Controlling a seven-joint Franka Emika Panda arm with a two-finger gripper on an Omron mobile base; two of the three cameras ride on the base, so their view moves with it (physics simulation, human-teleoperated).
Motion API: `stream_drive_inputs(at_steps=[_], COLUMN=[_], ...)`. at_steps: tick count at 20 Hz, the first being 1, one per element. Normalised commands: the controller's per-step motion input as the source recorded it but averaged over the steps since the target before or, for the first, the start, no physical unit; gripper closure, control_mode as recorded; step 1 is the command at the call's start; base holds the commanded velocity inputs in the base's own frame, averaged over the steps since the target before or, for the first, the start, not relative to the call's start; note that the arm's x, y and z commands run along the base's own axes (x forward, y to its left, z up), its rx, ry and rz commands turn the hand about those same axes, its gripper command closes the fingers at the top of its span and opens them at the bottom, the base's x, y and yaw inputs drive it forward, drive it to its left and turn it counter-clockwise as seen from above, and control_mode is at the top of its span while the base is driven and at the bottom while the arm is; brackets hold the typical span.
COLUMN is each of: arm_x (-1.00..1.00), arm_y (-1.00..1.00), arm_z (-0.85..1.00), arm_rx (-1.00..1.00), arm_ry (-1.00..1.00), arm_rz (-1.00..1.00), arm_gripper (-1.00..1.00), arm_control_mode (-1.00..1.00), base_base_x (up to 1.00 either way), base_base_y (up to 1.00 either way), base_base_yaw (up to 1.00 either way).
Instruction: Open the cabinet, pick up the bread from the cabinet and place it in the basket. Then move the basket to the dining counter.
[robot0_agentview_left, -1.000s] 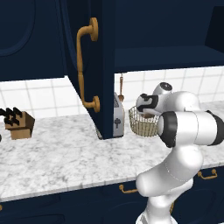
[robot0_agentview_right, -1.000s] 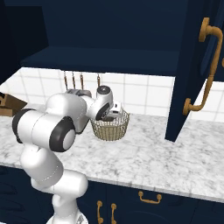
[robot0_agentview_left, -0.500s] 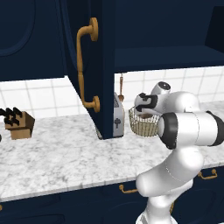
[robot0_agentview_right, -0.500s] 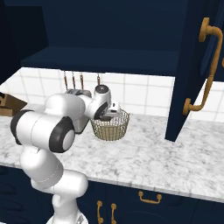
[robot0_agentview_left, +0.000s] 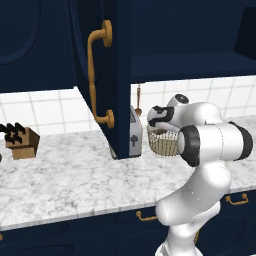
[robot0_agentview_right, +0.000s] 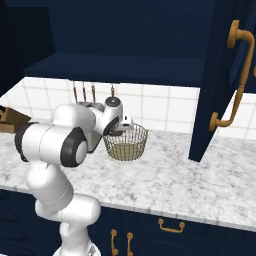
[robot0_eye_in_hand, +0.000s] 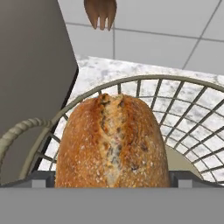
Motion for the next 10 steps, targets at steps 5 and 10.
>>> stream_drive_inputs(at_steps=[5,10], arm_x=[0.43,0.25], arm_y=[0.01,0.0], arm_z=[-0.33,-0.3], arm_rx=[0.0,0.0], arm_ry=[-0.02,-0.01], arm_rz=[0.04,0.01], arm_gripper=[-1.0,-1.0], arm_control_mode=[-1.0,-1.0], base_base_x=[0.0,0.0], base_base_y=[0.0,0.0], base_base_yaw=[0.0,0.0])
